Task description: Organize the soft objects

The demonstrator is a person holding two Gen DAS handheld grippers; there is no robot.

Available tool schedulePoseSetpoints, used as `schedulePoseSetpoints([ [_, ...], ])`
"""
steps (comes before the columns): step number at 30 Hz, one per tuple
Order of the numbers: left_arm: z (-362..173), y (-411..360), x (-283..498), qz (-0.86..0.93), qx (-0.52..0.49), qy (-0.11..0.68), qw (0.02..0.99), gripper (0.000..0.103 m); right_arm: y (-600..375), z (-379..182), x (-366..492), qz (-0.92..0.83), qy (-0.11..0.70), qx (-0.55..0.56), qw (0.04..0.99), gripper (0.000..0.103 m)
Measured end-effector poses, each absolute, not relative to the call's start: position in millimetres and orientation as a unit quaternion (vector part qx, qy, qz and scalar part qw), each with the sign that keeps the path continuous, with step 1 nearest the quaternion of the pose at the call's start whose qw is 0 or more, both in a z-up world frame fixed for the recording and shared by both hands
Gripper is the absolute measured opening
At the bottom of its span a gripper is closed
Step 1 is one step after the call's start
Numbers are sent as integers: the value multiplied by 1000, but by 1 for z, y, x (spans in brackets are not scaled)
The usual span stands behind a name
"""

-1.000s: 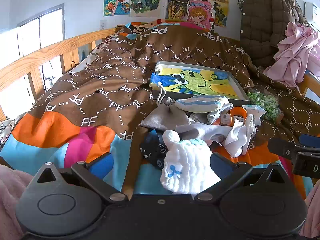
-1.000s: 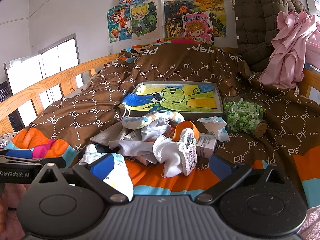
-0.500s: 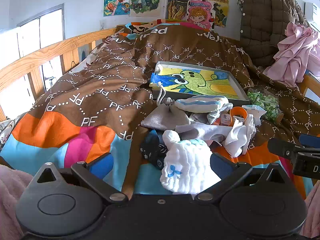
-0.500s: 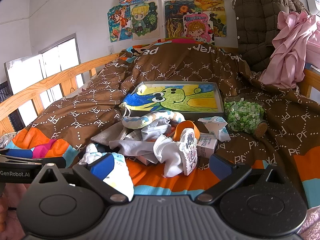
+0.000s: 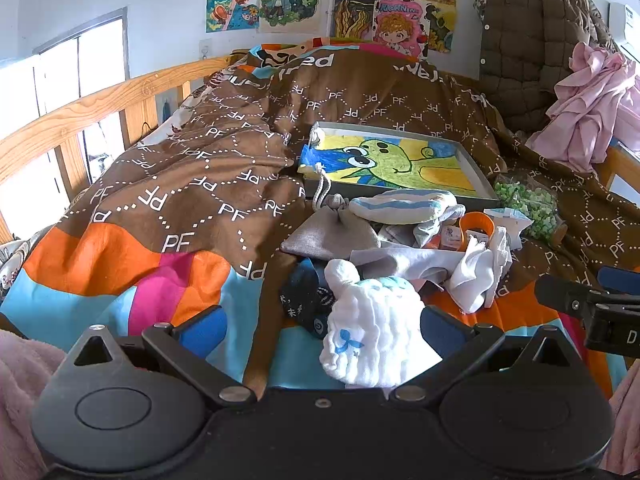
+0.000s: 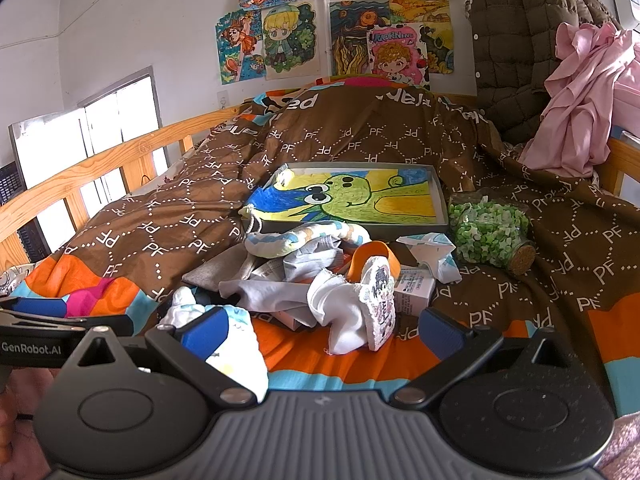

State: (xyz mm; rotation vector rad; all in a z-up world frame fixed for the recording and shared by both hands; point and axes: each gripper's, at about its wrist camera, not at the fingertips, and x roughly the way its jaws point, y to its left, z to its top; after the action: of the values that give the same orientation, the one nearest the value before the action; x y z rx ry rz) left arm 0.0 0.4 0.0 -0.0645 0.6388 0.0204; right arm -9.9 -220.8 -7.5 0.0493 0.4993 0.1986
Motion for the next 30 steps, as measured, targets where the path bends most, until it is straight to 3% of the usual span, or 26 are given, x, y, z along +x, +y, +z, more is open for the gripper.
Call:
schedulePoseSetpoints([
  [21, -7, 0, -1, 5, -32, 317, 948, 102, -227, -6, -8, 99, 246, 27, 964, 103],
  [30, -3, -12, 14, -52, -4, 359, 932, 102, -242, 3, -3, 104, 256, 90, 957, 103],
])
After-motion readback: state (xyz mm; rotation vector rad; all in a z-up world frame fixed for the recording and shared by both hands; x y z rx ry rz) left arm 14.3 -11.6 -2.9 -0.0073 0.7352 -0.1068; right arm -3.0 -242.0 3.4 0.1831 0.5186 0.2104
